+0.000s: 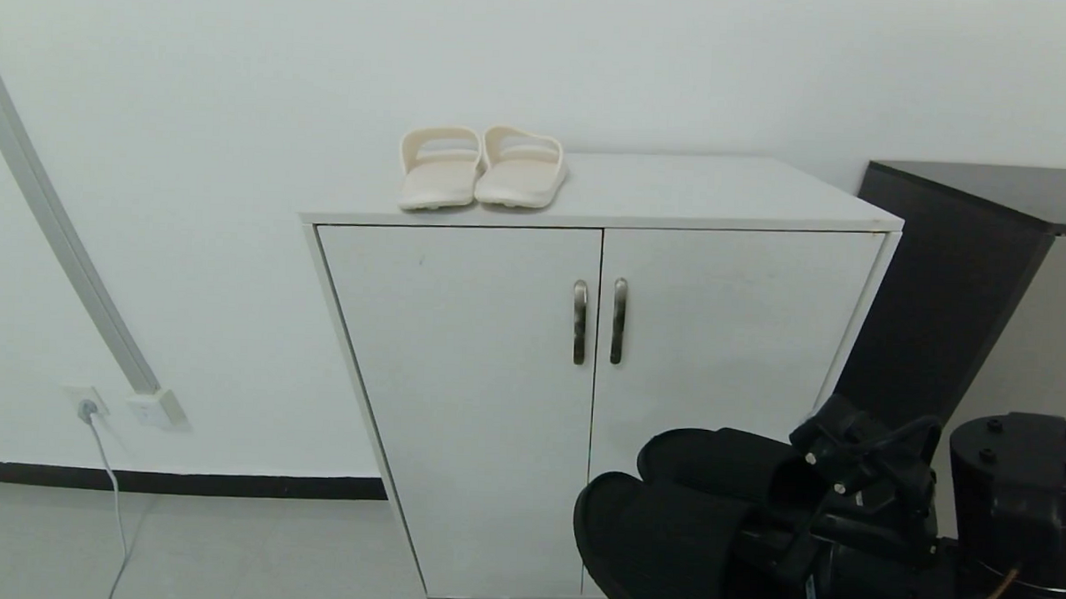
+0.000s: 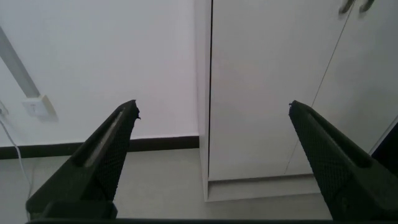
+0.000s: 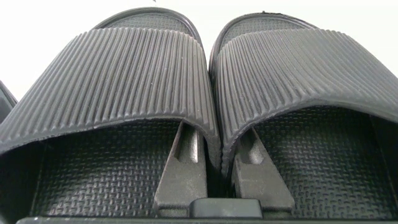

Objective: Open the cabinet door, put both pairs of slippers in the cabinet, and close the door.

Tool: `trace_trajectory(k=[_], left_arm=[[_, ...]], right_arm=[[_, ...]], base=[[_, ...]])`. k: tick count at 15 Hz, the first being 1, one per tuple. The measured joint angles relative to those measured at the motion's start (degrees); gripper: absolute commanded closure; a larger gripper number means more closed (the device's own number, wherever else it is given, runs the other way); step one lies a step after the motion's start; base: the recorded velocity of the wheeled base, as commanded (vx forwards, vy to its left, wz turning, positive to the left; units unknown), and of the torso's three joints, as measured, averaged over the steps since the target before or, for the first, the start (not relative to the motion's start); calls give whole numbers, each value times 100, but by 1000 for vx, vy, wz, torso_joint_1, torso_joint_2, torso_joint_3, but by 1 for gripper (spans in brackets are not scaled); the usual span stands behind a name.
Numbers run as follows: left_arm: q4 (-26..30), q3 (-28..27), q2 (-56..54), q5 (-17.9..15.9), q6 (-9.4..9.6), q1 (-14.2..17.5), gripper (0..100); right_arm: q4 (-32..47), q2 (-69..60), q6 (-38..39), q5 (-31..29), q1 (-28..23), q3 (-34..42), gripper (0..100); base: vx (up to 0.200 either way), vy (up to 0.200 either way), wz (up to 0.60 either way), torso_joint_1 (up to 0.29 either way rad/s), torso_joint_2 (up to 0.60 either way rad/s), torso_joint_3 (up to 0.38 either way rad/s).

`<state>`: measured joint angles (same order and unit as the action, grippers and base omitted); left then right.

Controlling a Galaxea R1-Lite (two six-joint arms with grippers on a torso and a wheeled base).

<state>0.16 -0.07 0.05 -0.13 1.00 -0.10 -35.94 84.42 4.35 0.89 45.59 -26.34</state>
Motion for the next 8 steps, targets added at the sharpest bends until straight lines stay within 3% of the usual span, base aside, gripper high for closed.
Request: trace_trajectory(k=[4,8], left_arm=[[0,-4,0,2,-40,0,0],[11,-11,30,-2,-40,-11,0]], right_arm=[[-20,2,-4,-2,-4,-9,100],[-46,45,-22,-21,-11,13,100]], base=[[0,0,0,-52,439,388],[0,0,0,1,42,30]])
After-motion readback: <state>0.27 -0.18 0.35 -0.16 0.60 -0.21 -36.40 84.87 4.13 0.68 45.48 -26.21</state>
